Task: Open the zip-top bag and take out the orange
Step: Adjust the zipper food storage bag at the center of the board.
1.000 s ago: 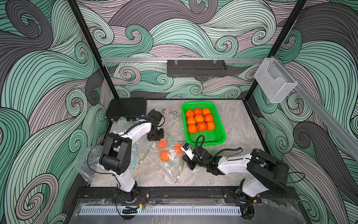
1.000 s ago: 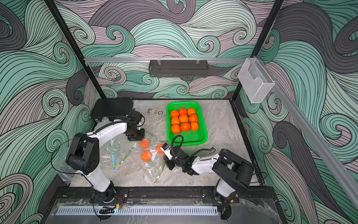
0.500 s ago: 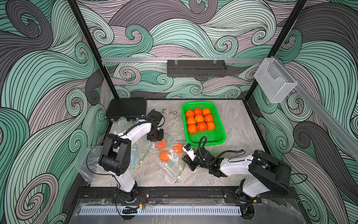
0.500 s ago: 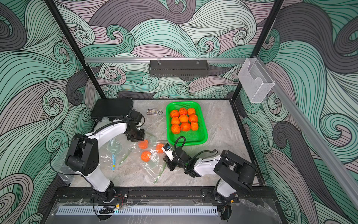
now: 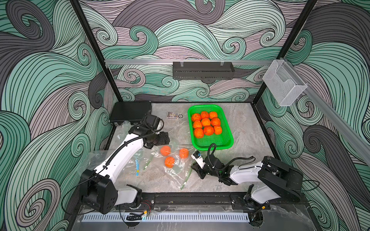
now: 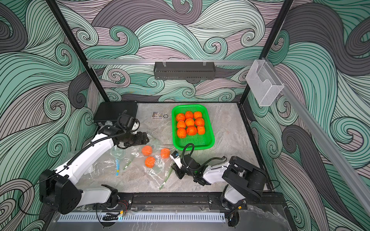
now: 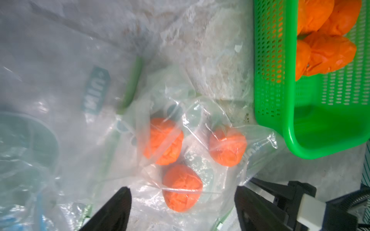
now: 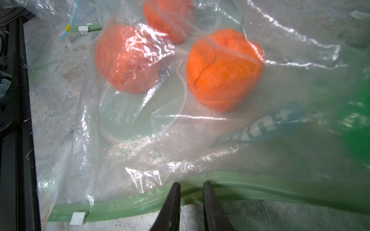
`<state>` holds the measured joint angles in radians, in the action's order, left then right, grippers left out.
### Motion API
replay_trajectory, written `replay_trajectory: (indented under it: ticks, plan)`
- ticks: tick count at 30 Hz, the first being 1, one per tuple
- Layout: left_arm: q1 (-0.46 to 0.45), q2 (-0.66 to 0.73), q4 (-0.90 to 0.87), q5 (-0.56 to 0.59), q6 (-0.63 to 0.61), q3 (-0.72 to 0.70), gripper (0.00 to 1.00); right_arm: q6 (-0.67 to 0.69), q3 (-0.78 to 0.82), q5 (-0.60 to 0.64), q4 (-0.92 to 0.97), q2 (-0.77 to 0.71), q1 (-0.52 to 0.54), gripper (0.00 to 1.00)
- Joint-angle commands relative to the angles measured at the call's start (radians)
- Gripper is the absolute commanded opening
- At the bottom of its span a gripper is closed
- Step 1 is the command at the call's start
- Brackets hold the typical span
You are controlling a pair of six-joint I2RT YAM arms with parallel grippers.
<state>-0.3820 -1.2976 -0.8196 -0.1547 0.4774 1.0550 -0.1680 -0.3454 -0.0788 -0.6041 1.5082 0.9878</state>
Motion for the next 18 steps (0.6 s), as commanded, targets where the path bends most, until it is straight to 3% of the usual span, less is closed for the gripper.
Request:
replay_trajectory:
  ticks: [1, 6, 11, 18]
  plan:
    - [-0.024, -0.01, 0.074, -0.047, 0.07, -0.06, 0.78, 0.004, -0.01, 0.017, -0.01, -0.019, -0.005, 0.24]
    - [-0.024, -0.089, 0.121, -0.014, 0.09, -0.077, 0.73, 0.005, -0.009, 0.016, -0.004, -0.022, -0.005, 0.24]
    - [-0.02, -0.194, 0.108, 0.125, 0.109, -0.025, 0.65, 0.01, -0.009, 0.015, 0.001, -0.02, -0.005, 0.24]
    - [-0.005, -0.276, 0.161, 0.199, 0.11, -0.016, 0.62, 0.015, -0.012, 0.012, 0.005, -0.015, -0.005, 0.24]
